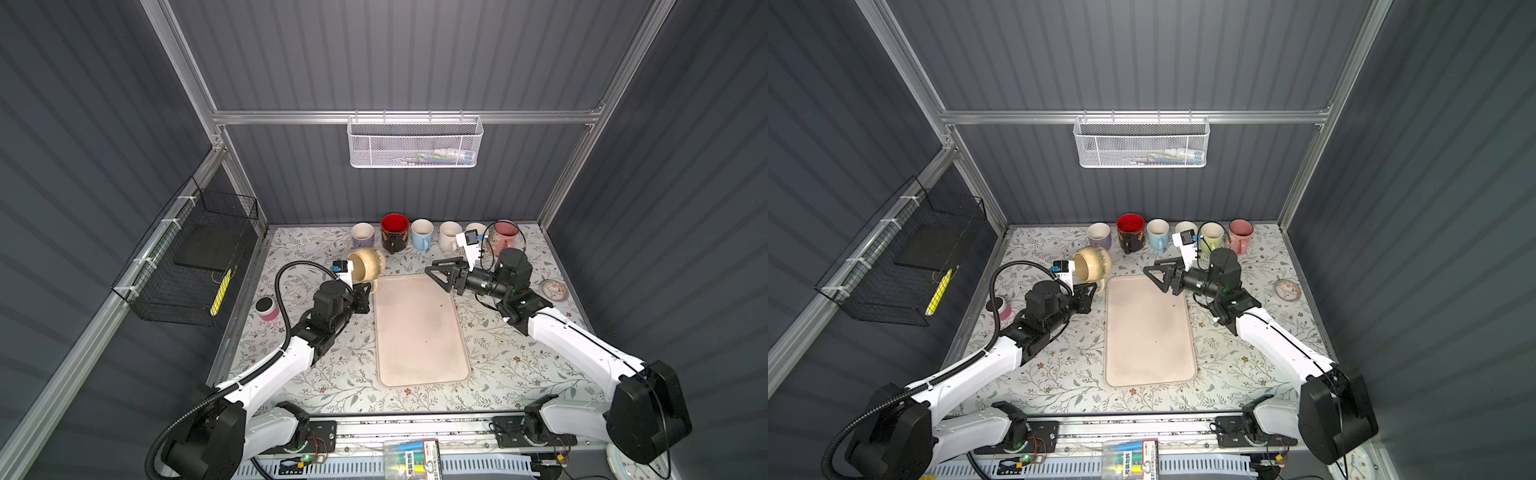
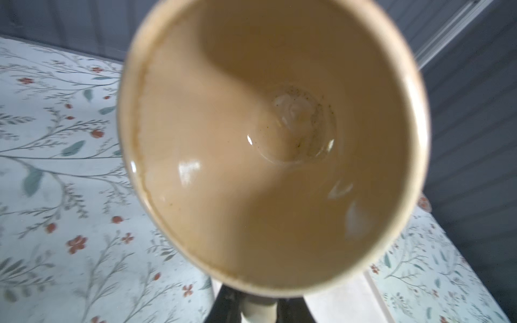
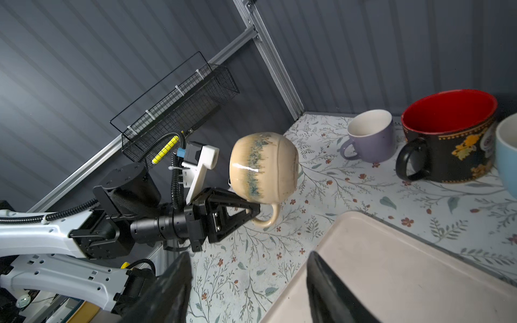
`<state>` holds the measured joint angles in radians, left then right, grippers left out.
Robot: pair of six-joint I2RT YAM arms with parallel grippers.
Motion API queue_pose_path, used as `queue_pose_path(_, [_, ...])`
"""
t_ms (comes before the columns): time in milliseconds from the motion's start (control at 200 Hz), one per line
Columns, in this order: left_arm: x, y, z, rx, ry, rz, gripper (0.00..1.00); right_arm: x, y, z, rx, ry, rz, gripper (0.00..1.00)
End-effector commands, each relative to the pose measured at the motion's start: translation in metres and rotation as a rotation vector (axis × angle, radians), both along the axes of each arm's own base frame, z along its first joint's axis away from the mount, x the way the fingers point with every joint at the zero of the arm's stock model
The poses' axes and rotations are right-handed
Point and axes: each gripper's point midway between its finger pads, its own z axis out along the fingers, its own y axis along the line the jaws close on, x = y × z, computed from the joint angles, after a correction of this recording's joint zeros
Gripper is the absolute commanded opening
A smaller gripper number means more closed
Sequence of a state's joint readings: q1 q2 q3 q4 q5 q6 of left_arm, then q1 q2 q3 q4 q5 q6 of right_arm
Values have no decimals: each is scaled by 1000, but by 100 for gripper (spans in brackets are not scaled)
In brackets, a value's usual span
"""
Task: Turn the mug right side up
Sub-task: Place the mug at the top-left of the table.
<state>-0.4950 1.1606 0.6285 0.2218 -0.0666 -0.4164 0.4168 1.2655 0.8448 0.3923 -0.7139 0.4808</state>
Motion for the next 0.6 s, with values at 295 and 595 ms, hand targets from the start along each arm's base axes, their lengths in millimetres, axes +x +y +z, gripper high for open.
queue_pose_path(295, [39, 80, 23, 278, 68, 283, 0, -4, -11, -20, -67, 38, -60, 64])
queue_pose_path(595, [85, 97, 5, 401, 186, 299, 0, -9, -18, -41, -105, 79, -105, 62])
